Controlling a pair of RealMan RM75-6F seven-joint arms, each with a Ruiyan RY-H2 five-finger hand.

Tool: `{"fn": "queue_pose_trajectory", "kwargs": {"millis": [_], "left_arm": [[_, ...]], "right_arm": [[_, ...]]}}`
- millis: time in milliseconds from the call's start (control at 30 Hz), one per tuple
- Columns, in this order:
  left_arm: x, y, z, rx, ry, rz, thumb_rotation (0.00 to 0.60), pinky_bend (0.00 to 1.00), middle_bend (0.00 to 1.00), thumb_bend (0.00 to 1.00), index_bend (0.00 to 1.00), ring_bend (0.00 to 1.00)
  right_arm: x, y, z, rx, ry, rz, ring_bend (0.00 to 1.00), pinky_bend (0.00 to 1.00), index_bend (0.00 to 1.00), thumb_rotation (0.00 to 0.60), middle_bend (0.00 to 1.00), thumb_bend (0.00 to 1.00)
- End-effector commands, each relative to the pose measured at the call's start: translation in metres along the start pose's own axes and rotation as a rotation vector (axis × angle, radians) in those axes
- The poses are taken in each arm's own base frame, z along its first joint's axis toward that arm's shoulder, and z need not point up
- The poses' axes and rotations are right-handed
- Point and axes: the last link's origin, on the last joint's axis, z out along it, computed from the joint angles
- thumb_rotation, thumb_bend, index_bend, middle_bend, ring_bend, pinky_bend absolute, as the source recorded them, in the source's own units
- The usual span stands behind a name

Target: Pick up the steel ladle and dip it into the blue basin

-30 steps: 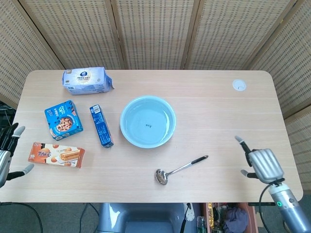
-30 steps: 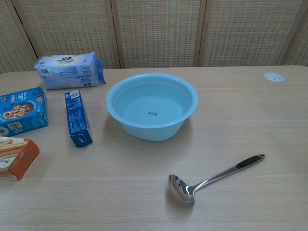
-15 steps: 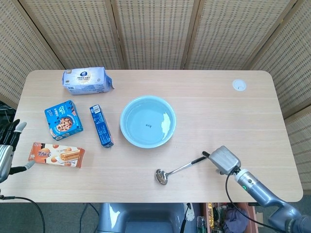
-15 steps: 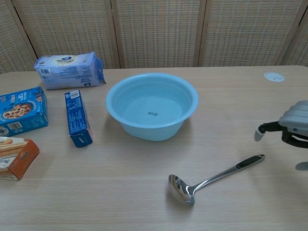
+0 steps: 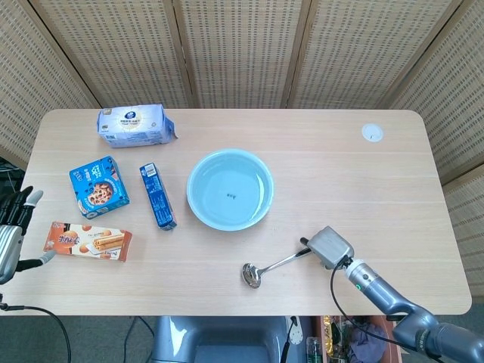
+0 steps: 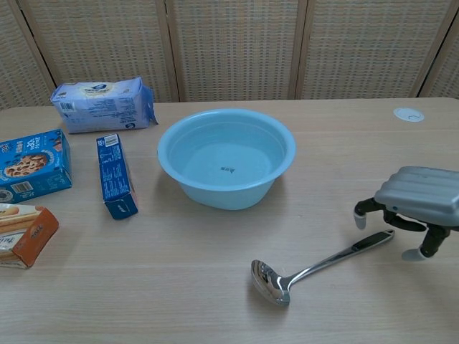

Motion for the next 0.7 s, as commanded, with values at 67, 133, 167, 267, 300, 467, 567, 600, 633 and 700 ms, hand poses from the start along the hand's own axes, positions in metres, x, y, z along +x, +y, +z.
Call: {"fn": "queue_pose_trajectory", "kwargs": {"millis": [67,133,167,267,300,467,567,600,633,700], "left_arm": [[-0.001,0.000,0.001,0.004,-0.003,0.001,0.600,0.00,0.00,0.00,0.00,0.00],[-0.001,0.000,0.001,0.004,-0.005,0.000,0.600,0.00,0.00,0.00,0.00,0.00],[-0.001,0.000,0.001,0.004,-0.005,0.000,0.600,0.00,0.00,0.00,0.00,0.00],[-0.002,0.000,0.002,0.003,-0.006,0.000,0.600,0.00,0.00,0.00,0.00,0.00],[-0.002,0.000,0.002,0.003,-0.007,0.001,0.600,0.00,0.00,0.00,0.00,0.00],[-0.003,0.000,0.004,0.006,-0.015,0.001,0.600,0.00,0.00,0.00,0.00,0.00],[-0.004,0.000,0.005,0.008,-0.019,0.001,0.600,0.00,0.00,0.00,0.00,0.00],[-0.004,0.000,0.005,0.009,-0.020,0.002,0.600,0.00,0.00,0.00,0.00,0.00],[-0.004,0.000,0.005,0.011,-0.022,0.003,0.600,0.00,0.00,0.00,0.00,0.00],[-0.004,-0.001,0.005,0.013,-0.024,0.002,0.600,0.00,0.00,0.00,0.00,0.00]], "right_arm": [[0.002,-0.002,0.007,-0.001,0.003,0.014,0.79,1.00,0.39,0.600,0.86,0.21],[0.002,-0.003,0.009,-0.002,0.002,0.025,0.79,1.00,0.41,0.600,0.86,0.21],[0.002,-0.004,0.011,-0.003,0.000,0.028,0.79,1.00,0.42,0.600,0.86,0.21],[0.001,-0.005,0.015,-0.004,-0.003,0.033,0.79,1.00,0.42,0.600,0.86,0.21],[0.001,-0.006,0.017,-0.005,-0.004,0.038,0.79,1.00,0.42,0.600,0.86,0.21],[0.001,-0.011,0.024,-0.002,-0.015,0.056,0.79,1.00,0.42,0.600,0.86,0.23],[0.002,-0.015,0.029,0.004,-0.015,0.052,0.79,1.00,0.42,0.600,0.86,0.23],[0.002,-0.016,0.031,0.005,-0.016,0.053,0.79,1.00,0.42,0.600,0.86,0.23],[0.002,-0.018,0.033,0.006,-0.017,0.054,0.79,1.00,0.42,0.600,0.86,0.23],[0.002,-0.019,0.036,0.008,-0.022,0.046,0.79,1.00,0.43,0.600,0.86,0.23]]}}
